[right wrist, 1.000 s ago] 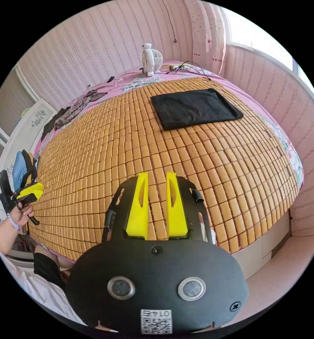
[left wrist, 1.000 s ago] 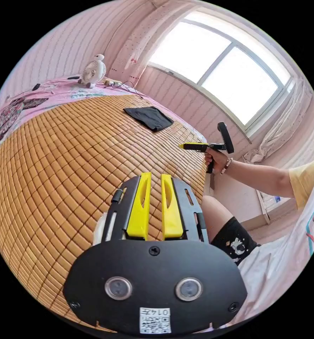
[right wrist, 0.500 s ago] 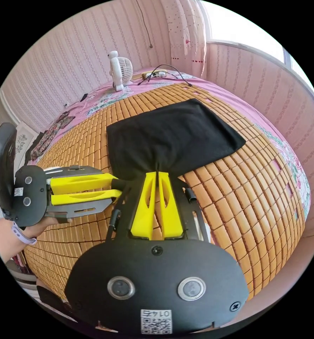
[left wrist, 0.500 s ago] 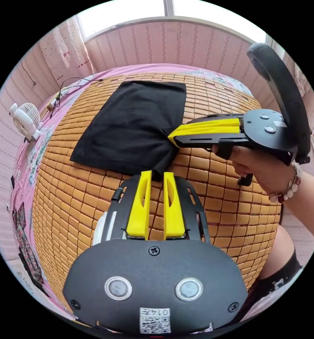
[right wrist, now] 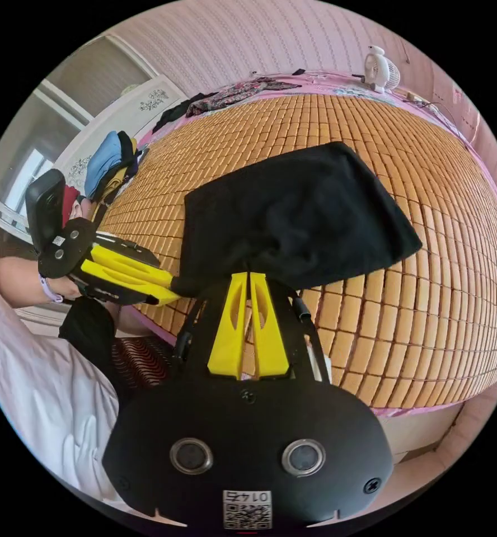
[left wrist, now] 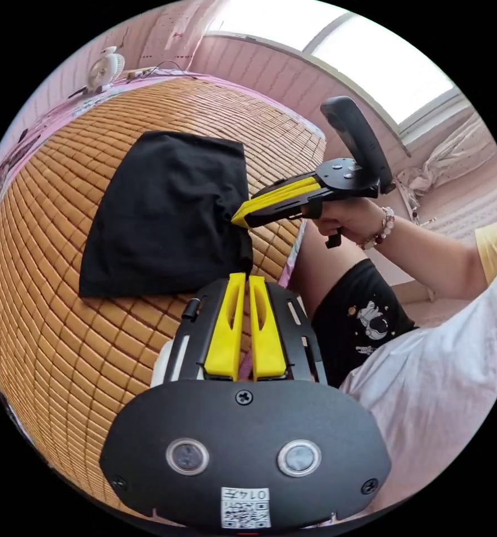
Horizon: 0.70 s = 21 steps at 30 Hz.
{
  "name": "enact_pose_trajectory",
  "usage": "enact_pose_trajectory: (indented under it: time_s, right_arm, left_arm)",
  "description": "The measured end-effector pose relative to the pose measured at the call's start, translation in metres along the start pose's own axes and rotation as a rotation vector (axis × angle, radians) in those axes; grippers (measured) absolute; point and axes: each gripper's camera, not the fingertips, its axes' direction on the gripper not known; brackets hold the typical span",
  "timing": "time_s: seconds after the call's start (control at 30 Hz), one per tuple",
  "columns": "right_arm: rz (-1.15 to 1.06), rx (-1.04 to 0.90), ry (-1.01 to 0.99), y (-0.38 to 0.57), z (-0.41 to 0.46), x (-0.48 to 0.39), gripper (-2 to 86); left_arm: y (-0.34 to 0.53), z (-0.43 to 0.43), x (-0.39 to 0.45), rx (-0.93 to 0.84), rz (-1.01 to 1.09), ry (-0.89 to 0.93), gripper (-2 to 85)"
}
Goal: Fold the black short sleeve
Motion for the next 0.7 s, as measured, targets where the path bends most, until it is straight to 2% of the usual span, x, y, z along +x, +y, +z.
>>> enact_pose_trajectory:
  time_s: [0.07,0.17,0.27,0.37,0.43,0.53,0.63,0.7]
  right_arm:
    - [0.036,-0.002,0.05,0.013,-0.003,-0.006,-0.7]
    - [0.092,-0.045,0.053,0.019,-0.018,-0.003,-0.5]
    - [-0.013,-0.032,0.141,0.018,-0.038,-0.033,0.8]
    - [-0.171,-0.038,0.078,0.015,-0.033,-0.087,3.5]
    - [-0.297,-0.106,-0.014,0.015,-0.007,-0.135,6.3]
    - [-0.441,-0.158,0.029,0.019,0.024,-0.188,7.5]
    - [-0.452,-0.241,0.182,0.022,0.052,-0.2,6.8]
    - [-0.423,-0.217,0.173,0.023,0.044,-0.197,5.3]
  left_arm:
    - [0.039,-0.014,0.003,0.064,-0.135,0.133,0.7]
    - [0.084,-0.052,0.001,0.192,-0.24,0.103,2.6]
    - [0.129,-0.083,-0.003,0.26,-0.318,-0.032,4.1]
    - [0.163,-0.095,-0.004,0.31,-0.386,-0.13,5.5]
    - [0.175,-0.098,-0.003,0.332,-0.412,-0.133,6.4]
    - [0.185,-0.099,0.004,0.362,-0.436,-0.107,7.6]
    - [0.189,-0.101,0.012,0.354,-0.434,-0.095,7.8]
    - [0.191,-0.102,0.016,0.345,-0.43,-0.094,7.9]
